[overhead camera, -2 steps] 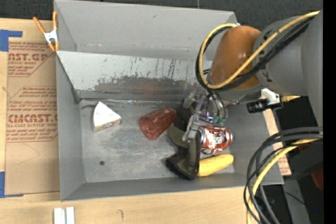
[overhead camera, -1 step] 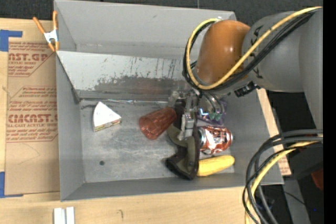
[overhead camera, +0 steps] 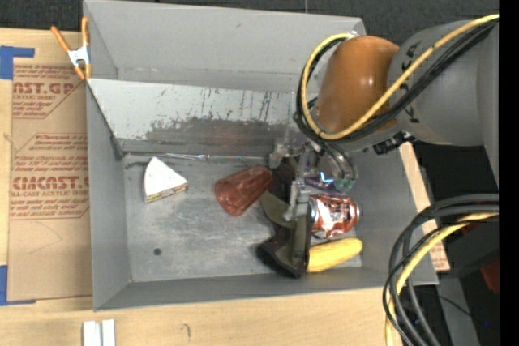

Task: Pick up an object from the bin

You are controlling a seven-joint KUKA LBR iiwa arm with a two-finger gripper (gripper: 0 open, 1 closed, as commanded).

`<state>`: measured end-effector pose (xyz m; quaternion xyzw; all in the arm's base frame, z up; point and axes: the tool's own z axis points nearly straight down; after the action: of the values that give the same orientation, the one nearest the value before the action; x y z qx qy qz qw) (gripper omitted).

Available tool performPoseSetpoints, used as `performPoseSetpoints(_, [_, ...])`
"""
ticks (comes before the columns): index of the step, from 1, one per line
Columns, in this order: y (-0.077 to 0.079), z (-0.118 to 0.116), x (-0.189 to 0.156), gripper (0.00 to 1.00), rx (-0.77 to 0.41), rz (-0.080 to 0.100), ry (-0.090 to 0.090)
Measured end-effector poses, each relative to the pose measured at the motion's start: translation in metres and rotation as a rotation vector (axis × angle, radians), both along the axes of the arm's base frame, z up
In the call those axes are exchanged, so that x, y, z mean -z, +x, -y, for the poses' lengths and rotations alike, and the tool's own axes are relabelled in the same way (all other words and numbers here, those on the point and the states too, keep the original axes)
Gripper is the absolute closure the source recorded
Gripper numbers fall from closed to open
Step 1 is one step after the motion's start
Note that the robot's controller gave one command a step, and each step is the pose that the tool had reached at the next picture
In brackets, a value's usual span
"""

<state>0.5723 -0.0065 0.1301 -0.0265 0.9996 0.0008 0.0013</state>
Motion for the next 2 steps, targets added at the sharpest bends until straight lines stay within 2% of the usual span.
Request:
performPoseSetpoints(1, [0.006,0.011,0.06,0.0,0.242,-0.002,0.001])
performPoseSetpoints(2, [-0.029,0.019,0.058,1.0,0.203,0.003,0.002])
